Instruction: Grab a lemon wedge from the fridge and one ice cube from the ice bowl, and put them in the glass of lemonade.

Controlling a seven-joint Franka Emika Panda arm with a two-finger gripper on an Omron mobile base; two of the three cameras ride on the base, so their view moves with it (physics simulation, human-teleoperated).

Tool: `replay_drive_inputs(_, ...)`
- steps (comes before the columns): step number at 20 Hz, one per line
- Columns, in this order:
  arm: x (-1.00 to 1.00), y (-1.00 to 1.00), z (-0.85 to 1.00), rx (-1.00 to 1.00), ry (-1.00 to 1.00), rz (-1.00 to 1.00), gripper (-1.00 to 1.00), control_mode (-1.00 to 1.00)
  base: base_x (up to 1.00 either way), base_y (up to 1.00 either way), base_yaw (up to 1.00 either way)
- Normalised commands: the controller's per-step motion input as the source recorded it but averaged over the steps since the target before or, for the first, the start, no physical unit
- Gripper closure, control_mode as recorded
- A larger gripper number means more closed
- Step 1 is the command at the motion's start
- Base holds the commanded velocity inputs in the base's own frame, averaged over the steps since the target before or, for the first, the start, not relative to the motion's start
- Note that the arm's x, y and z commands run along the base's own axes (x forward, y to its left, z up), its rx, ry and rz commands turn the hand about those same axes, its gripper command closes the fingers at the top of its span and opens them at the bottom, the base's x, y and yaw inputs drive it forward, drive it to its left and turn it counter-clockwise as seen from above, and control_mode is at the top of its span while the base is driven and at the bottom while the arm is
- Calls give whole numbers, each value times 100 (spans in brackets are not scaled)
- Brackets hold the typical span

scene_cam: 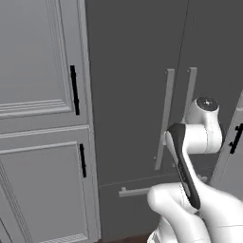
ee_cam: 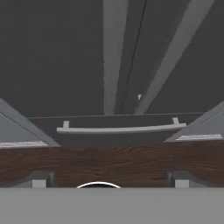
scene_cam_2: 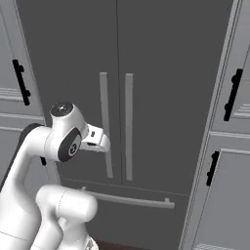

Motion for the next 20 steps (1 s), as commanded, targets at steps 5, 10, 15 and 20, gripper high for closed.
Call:
replay_drive_inputs(5, 0, 0, 0, 0, 0, 0, -100, 100, 21, -63, 5)
replay_drive_inputs(10, 0, 0, 0, 0, 0, 0, -100, 100, -1, 7, 8)
replay_drive_inputs(15, 0, 0, 0, 0, 0, 0, -100, 100, -45, 17, 1)
replay_drive_inputs(20, 0, 0, 0, 0, 0, 0, -100, 100, -58, 0, 0)
